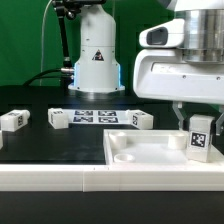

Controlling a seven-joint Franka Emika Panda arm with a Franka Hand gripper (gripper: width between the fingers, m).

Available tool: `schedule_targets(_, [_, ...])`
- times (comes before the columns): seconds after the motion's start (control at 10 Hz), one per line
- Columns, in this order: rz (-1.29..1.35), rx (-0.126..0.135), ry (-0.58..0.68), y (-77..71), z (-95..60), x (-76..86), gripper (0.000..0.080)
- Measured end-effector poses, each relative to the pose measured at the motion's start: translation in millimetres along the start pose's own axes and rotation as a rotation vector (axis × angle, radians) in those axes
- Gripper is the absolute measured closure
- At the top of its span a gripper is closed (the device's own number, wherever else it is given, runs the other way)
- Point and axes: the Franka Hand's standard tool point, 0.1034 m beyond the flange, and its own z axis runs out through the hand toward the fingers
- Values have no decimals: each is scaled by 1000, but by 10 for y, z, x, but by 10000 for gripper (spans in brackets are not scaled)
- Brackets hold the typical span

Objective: Assemble one leg

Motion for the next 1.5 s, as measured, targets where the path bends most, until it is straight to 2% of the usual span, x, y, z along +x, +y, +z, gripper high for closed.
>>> schedule_targets(0.1, [104, 7, -4, 3, 8, -5, 509])
schedule_targets(1.1, [1003, 6, 8, 40, 7, -29, 508])
schedule_targets(1.5, [1223, 4, 20, 28, 4, -52, 508])
